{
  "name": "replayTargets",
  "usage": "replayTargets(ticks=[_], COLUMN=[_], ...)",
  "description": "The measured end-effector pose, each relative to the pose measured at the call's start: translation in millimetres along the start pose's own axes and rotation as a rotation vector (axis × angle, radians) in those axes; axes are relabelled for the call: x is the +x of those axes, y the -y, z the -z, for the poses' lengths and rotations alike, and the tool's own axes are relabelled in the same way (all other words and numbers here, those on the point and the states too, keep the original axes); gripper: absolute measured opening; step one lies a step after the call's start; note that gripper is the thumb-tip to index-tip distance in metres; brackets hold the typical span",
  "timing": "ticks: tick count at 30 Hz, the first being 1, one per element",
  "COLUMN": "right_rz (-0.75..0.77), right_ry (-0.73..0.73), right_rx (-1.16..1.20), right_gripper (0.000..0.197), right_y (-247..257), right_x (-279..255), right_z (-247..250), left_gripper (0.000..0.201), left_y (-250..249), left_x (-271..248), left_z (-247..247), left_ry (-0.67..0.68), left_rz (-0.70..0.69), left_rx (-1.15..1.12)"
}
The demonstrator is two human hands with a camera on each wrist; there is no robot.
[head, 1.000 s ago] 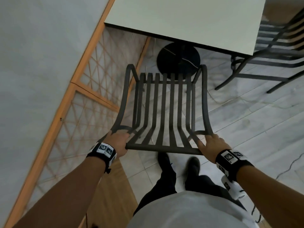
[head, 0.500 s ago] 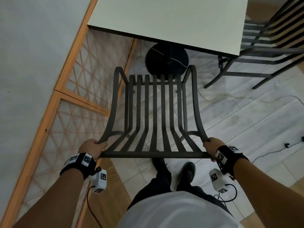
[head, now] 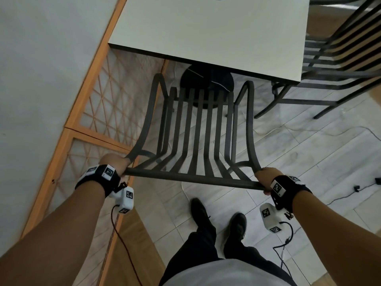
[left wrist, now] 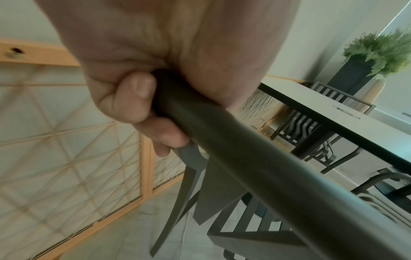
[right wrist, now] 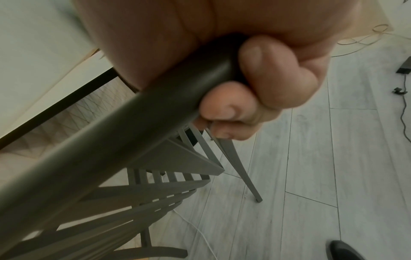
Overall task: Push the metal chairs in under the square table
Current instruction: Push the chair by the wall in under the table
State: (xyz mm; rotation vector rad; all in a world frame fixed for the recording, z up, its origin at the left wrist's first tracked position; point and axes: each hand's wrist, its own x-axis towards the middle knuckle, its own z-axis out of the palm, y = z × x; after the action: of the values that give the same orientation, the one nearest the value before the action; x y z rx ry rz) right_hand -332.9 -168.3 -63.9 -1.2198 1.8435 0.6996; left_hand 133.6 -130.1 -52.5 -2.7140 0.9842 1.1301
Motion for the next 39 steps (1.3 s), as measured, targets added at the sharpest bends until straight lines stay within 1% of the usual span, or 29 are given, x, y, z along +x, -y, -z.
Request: replayTargets(ticks=[1,3,4,6,9,10,11,12,14,15,16,18,20,22,24,26,28,32,34,37,39], right_rz=[0.003,0.031,0.002,0.0,-0.016,-0.006,0.012,0.0,-0.065,-0.08,-0.079,-0.052,-0.018,0.017,0.045,0.074,0.08,0.09,0.126,0.194,0.239], right_ry=[0.001,-0.033,-0.032,-0.031,-0.005,-0.024,-0.045,-0.049,-0.07,-0.08,-0.094,-0.12,-0.146,-0.15,-0.151,-0.156,-0.144,-0.149,-0.17,-0.215,-0.23], right_rx=[-0.007,-0.018,0.026,0.121,0.263,0.333,0.362,0.414,0.537,0.571,0.593,0.622,0.609,0.604,0.531,0.444,0.427,0.415,0.374,0.303,0.258], right_gripper=[0.031,0.022,0.019,0.021,0.012,0.01,0.013,0.019,0.024,0.027,0.029,0.031,0.034,0.037,0.04,0.041,0.042,0.059,0.062,0.058,0.051], right_y=[2,4,6,7,14,16,19,20,23,24,26,29,31,34,36,35,33,28,24,14,1], right_x=[1,6,8,15,20,20,21,24,29,31,33,35,35,31,21,14,12,10,9,-5,-16], right_z=[3,10,13,16,28,33,37,40,46,48,49,51,54,57,62,65,66,65,64,65,63], left_gripper=[0.031,0.032,0.032,0.031,0.031,0.031,0.031,0.029,0.026,0.024,0.022,0.025,0.04,0.054,0.064,0.062,0.053,0.045,0.044,0.049,0.051], left_y=[-6,-15,-20,-28,-41,-43,-46,-49,-52,-52,-50,-52,-55,-56,-58,-59,-60,-60,-58,-57,-55], left_x=[5,14,17,24,31,32,34,35,38,38,38,38,39,39,35,26,16,5,1,-9,-25], left_z=[3,6,7,8,14,16,20,23,23,22,20,18,18,19,19,20,21,27,32,39,41], left_ry=[-0.006,-0.024,-0.026,-0.028,-0.059,-0.071,-0.086,-0.094,-0.12,-0.143,-0.184,-0.209,-0.212,-0.206,-0.195,-0.216,-0.235,-0.248,-0.234,-0.218,-0.257], left_rz=[-0.006,-0.002,0.007,0.011,0.041,0.044,0.048,0.033,-0.007,-0.051,-0.073,-0.104,-0.13,-0.141,-0.146,-0.155,-0.179,-0.215,-0.228,-0.226,-0.223], left_rx=[0.011,0.009,0.002,0.003,-0.004,0.0,-0.044,-0.103,-0.16,-0.168,-0.249,-0.367,-0.453,-0.475,-0.47,-0.388,-0.325,-0.257,-0.217,-0.187,-0.156])
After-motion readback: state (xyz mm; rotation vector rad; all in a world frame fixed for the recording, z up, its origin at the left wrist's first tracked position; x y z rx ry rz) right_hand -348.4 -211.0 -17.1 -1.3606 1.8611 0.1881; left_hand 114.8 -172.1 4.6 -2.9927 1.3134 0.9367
